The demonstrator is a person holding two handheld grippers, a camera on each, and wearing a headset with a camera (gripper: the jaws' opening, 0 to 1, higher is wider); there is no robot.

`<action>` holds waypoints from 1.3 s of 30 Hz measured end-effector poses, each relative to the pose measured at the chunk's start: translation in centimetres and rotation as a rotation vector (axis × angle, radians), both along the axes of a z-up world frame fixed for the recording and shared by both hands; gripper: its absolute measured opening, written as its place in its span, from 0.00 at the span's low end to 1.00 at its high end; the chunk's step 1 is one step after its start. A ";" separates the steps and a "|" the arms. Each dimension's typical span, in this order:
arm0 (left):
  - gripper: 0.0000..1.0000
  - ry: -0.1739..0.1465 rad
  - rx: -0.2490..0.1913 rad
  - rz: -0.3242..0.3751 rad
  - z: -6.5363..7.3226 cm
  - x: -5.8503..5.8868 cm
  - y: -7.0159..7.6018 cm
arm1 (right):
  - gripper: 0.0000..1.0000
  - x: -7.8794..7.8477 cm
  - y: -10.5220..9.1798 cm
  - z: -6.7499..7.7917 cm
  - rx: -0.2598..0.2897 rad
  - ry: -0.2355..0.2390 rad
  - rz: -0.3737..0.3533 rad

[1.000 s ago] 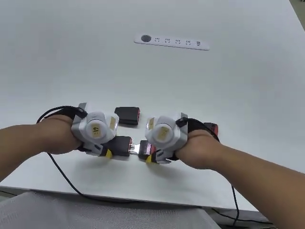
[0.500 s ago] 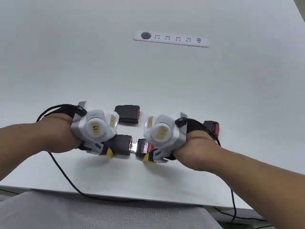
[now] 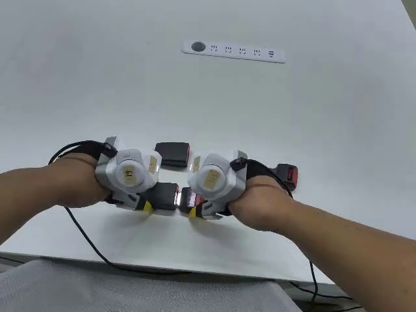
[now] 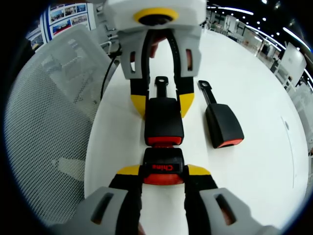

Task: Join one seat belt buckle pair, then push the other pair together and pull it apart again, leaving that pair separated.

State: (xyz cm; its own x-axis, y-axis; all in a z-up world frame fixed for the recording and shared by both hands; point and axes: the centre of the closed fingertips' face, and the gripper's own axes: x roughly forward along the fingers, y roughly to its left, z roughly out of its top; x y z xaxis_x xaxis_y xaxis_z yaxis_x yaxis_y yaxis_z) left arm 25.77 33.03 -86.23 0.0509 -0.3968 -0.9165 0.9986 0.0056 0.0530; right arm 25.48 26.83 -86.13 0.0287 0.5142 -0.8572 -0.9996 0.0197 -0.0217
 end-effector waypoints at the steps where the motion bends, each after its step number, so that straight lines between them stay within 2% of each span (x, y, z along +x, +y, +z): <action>1: 0.30 -0.001 0.000 0.000 0.0 0.0 0.0 | 0.31 0.0 0.0 0.0 -0.001 -0.001 0.001; 5: 0.31 -0.005 -0.005 -0.002 0.0 0.0 0.1 | 0.31 0.0 -0.1 0.0 -0.001 -0.003 0.001; 8: 0.30 -0.003 -0.042 0.002 0.2 0.1 0.3 | 0.31 0.0 -0.3 -0.1 0.025 -0.004 0.004; 15: 0.30 -0.002 -0.051 0.010 0.5 -0.1 0.1 | 0.30 0.2 -0.3 0.0 0.034 -0.016 0.019; 22: 0.30 0.011 -0.038 0.002 0.5 0.1 0.0 | 0.31 0.4 0.0 -0.1 0.017 -0.010 0.026; 25: 0.31 0.027 -0.034 0.013 0.5 0.2 -0.1 | 0.33 0.4 0.0 0.0 0.017 0.003 0.035; 27: 0.32 0.027 -0.038 0.000 0.4 0.3 -0.1 | 0.33 0.3 0.1 0.0 0.019 -0.004 0.058; 30: 0.33 0.032 -0.045 0.004 0.4 0.2 -0.1 | 0.34 0.3 0.0 -0.1 0.021 -0.004 0.055; 32: 0.33 0.038 -0.037 0.024 0.4 0.2 -0.1 | 0.35 0.2 0.0 -0.2 0.020 -0.010 0.059; 34: 0.33 0.051 -0.033 0.044 0.3 0.2 -0.2 | 0.37 0.3 0.0 -0.5 -0.003 -0.044 0.077; 35: 0.34 0.049 -0.032 0.039 0.3 0.2 -0.2 | 0.38 0.2 0.3 -0.4 0.013 -0.037 0.071; 39: 0.34 0.049 -0.020 0.055 0.4 0.1 0.0 | 0.39 0.1 0.4 0.1 0.019 -0.045 0.065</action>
